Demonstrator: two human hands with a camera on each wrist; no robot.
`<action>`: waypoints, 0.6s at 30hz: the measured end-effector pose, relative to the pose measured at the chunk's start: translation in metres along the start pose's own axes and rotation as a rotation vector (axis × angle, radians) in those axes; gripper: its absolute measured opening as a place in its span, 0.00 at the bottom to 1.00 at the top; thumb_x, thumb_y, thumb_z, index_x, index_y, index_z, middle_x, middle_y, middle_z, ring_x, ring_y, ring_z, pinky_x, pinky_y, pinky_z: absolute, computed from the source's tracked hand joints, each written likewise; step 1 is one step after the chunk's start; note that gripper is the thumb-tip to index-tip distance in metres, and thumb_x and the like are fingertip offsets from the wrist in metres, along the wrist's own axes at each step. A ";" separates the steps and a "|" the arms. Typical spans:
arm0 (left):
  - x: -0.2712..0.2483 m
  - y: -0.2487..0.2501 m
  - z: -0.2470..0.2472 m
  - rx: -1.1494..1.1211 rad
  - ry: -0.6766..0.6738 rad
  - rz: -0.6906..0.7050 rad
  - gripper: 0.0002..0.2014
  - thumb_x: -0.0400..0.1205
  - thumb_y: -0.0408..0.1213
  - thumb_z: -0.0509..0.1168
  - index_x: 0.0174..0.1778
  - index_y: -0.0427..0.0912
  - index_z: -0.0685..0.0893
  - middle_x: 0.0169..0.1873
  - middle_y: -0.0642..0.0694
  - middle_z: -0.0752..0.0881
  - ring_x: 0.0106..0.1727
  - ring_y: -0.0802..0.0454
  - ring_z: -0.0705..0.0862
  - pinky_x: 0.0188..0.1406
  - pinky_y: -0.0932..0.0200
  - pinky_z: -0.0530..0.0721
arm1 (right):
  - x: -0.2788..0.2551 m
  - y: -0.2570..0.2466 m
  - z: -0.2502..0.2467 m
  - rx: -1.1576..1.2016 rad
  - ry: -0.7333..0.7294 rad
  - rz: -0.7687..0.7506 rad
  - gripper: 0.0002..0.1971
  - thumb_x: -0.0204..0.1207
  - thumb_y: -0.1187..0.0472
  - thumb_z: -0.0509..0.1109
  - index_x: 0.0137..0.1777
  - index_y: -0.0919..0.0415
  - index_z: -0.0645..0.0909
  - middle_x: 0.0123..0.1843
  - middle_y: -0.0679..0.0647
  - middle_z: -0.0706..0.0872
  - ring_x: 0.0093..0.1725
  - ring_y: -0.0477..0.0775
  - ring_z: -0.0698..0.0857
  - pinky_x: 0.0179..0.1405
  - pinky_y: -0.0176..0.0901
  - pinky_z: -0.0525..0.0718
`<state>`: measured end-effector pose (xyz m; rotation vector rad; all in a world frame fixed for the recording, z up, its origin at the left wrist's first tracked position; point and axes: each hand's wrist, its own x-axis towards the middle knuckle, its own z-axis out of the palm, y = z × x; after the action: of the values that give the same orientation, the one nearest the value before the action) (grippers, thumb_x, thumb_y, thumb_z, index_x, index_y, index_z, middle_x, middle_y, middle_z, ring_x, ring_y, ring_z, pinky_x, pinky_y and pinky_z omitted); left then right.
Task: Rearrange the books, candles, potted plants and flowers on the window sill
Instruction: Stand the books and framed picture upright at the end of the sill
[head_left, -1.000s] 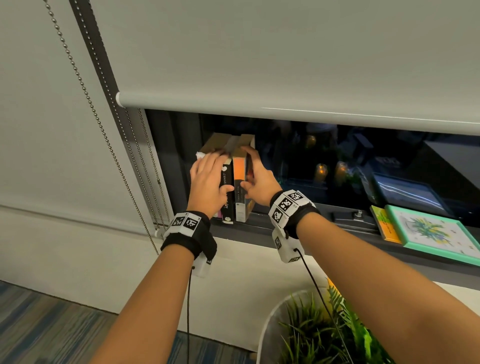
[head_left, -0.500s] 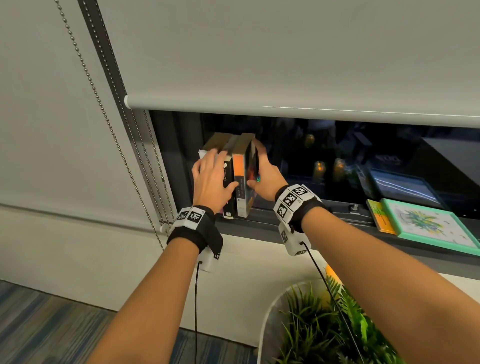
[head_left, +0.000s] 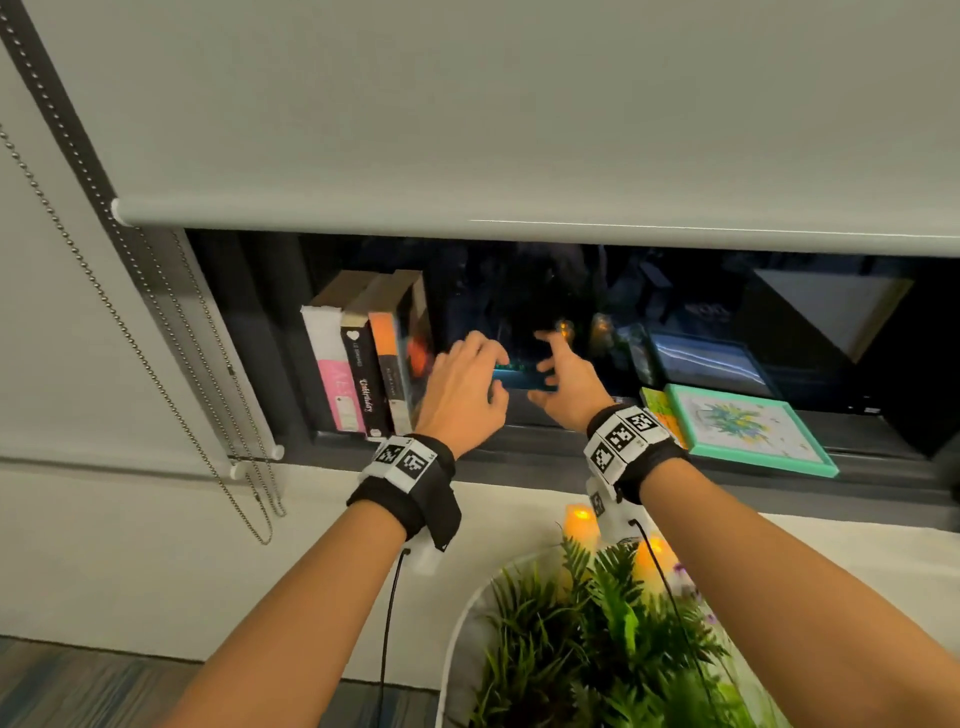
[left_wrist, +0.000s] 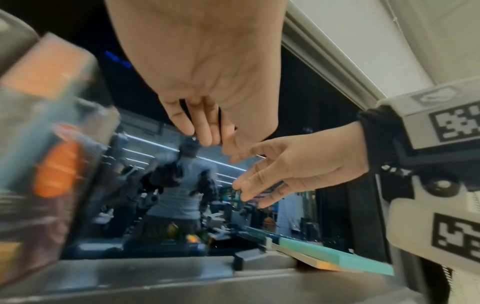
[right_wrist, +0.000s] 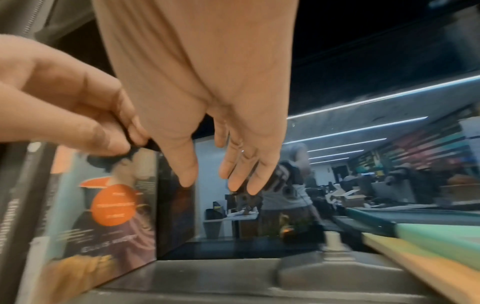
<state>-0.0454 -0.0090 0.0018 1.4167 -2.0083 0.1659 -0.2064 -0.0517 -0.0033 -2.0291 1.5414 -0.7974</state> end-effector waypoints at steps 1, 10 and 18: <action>0.002 0.010 0.012 -0.027 -0.070 0.009 0.13 0.76 0.34 0.65 0.56 0.44 0.79 0.52 0.48 0.78 0.52 0.48 0.78 0.53 0.49 0.77 | -0.003 0.013 -0.010 -0.020 0.017 0.023 0.36 0.70 0.65 0.76 0.76 0.53 0.62 0.61 0.59 0.80 0.60 0.59 0.81 0.63 0.57 0.81; 0.022 0.071 0.095 -0.189 -0.672 -0.100 0.16 0.78 0.33 0.62 0.62 0.45 0.79 0.49 0.47 0.86 0.51 0.46 0.83 0.54 0.46 0.84 | -0.052 0.139 -0.082 -0.369 0.150 0.348 0.15 0.71 0.67 0.70 0.59 0.58 0.80 0.59 0.63 0.80 0.58 0.69 0.82 0.56 0.52 0.80; 0.041 0.115 0.147 -0.345 -0.748 -0.184 0.17 0.79 0.33 0.61 0.65 0.47 0.79 0.38 0.54 0.84 0.45 0.53 0.80 0.63 0.53 0.79 | -0.069 0.188 -0.094 -0.508 0.068 0.341 0.25 0.73 0.64 0.72 0.69 0.53 0.73 0.67 0.58 0.74 0.66 0.63 0.74 0.65 0.56 0.74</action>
<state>-0.2189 -0.0628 -0.0577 1.5503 -2.2910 -0.8680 -0.4163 -0.0361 -0.0731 -1.9836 2.2274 -0.3673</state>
